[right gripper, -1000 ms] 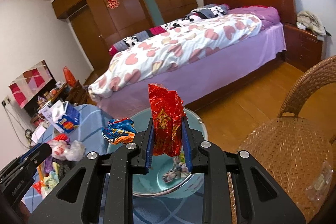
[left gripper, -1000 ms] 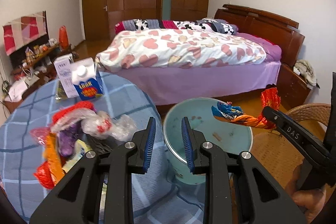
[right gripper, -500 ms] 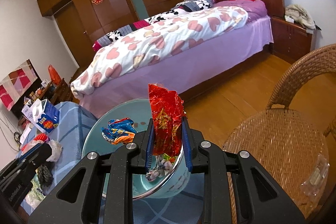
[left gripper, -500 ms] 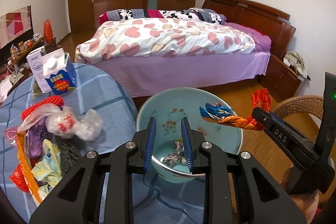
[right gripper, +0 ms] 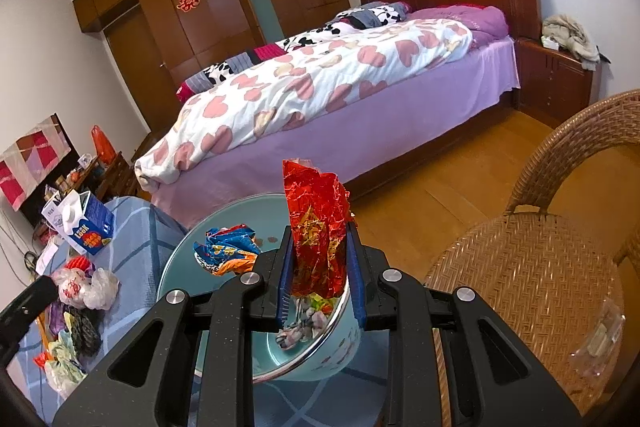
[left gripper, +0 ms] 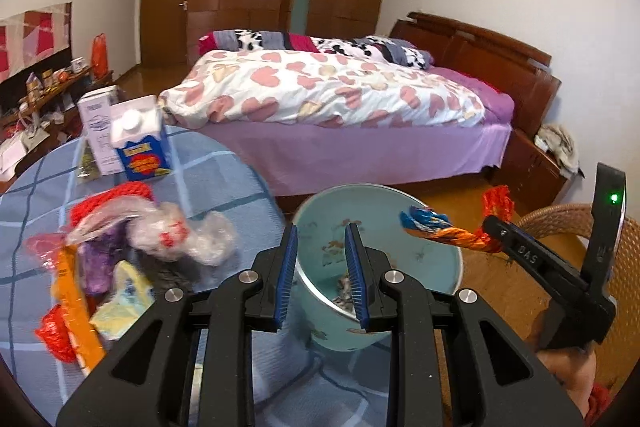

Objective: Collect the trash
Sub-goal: 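Grasp the orange snack stick with the left tool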

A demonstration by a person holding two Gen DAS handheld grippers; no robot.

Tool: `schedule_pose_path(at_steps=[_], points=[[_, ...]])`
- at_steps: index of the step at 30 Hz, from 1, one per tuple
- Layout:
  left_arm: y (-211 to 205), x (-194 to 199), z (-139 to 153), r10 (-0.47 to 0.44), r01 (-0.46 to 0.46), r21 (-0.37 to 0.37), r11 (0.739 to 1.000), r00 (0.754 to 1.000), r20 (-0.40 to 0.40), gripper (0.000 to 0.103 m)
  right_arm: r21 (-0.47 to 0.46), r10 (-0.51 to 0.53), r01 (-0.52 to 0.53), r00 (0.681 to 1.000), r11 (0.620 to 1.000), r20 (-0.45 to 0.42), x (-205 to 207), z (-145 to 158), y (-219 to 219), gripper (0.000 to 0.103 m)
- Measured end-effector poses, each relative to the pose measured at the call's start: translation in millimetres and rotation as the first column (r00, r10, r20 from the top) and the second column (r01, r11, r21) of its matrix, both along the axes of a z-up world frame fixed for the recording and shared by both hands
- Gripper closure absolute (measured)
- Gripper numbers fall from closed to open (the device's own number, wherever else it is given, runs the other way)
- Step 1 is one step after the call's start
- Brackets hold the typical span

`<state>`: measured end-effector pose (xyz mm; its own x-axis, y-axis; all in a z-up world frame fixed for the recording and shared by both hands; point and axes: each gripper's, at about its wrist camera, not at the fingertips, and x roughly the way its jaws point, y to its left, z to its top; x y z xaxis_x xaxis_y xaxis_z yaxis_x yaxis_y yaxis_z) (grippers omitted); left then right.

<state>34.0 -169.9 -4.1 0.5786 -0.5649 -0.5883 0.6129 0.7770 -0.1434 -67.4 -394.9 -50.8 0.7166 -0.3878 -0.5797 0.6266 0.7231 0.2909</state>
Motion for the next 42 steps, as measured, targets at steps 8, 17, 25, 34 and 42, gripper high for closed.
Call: schedule_pose_path(at_steps=[8, 17, 25, 34, 42], points=[[43, 3, 3, 0.183, -0.184, 0.065, 0.981, 0.983, 0.023, 0.070, 0.006, 0.006, -0.006, 1.000, 1.000, 0.008, -1, 3, 0, 0.078], [128, 22, -22, 0.428, -0.421, 0.148, 0.895, 0.904, -0.016, 0.057, -0.004, 0.018, -0.018, 1.000, 1.000, -0.005, 1, 2, 6, 0.078], [139, 37, -63, 0.471, -0.439, 0.222, 0.871, 0.875, -0.115, 0.058, 0.004, 0.010, -0.010, 1.000, 1.000, 0.003, -1, 3, 4, 0.078], [139, 54, -95, 0.501, -0.448, 0.263, 0.854, 0.846, -0.185, 0.061, 0.006, 0.024, -0.024, 1.000, 1.000, -0.012, 2, 0, 5, 0.078], [146, 44, -73, 0.490, -0.457, 0.240, 0.857, 0.865, -0.103, 0.081, 0.006, 0.021, -0.021, 0.999, 1.000, -0.032, 5, -3, 7, 0.078]])
